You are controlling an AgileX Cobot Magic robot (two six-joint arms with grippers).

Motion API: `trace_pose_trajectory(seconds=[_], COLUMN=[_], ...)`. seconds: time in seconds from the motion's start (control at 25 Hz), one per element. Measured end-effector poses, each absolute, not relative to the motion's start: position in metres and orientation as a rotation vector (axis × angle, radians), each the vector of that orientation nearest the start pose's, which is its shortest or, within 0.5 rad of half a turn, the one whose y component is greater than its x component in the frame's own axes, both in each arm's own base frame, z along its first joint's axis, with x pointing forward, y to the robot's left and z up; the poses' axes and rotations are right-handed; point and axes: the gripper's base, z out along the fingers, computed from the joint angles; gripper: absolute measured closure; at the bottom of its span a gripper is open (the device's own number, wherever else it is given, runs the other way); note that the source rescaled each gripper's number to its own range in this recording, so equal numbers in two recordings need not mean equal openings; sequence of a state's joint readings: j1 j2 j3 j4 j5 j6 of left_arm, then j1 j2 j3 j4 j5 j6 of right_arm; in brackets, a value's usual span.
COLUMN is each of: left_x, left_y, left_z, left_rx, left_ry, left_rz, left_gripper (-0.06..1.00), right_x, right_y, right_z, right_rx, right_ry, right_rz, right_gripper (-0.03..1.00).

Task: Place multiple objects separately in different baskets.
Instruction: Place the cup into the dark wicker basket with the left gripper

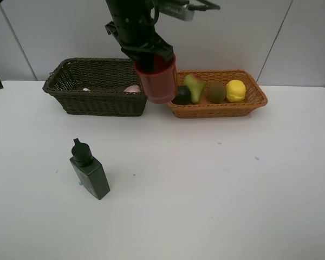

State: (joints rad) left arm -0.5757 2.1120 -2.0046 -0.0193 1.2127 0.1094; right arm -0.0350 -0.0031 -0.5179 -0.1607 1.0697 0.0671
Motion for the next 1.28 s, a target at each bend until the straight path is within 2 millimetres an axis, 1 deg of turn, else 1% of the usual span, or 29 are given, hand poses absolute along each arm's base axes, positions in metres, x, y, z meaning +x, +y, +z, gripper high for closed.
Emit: trace_pose_trajectory(seconds=[0.08,0.2,0.4,0.48,0.68,1.08,1.16,1.28], left_x=[0.382,0.382,0.385,0.388,0.399,0.419,0.423,0.432], left_y=[-0.244,-0.230,-0.205,-0.194,-0.170,-0.113,-0.101,-0.088], left_z=[0.294,0.312,0.334,0.338,0.338,0.338,0.336,0.323], left_rx=[0.880,0.777,0.623,0.573,0.481,0.289,0.237,0.190], left_ry=[2.628,2.616,2.608,2.609,2.626,2.649,2.657,2.690], left_rz=[-0.106,-0.074,-0.077,-0.073,-0.055,0.017,0.043,0.063], left_gripper=[0.94,0.94,0.94,0.94,0.94,0.94,0.94,0.94], right_x=[-0.009,-0.009,-0.009,-0.009,-0.009,-0.009,-0.009,-0.009], right_y=[-0.012,-0.012,-0.012,-0.012,-0.012,-0.012,-0.012,-0.012], right_z=[0.282,0.282,0.282,0.282,0.282,0.282,0.282,0.282], right_rx=[0.114,0.114,0.114,0.114,0.114,0.114,0.114,0.114], right_ry=[2.023,2.023,2.023,2.023,2.023,2.023,2.023,2.023], right_rz=[-0.172,-0.172,-0.172,-0.172,-0.172,-0.170,-0.170,-0.170], right_gripper=[-0.03,-0.03,-0.03,-0.03,-0.03,-0.03,-0.03,-0.03])
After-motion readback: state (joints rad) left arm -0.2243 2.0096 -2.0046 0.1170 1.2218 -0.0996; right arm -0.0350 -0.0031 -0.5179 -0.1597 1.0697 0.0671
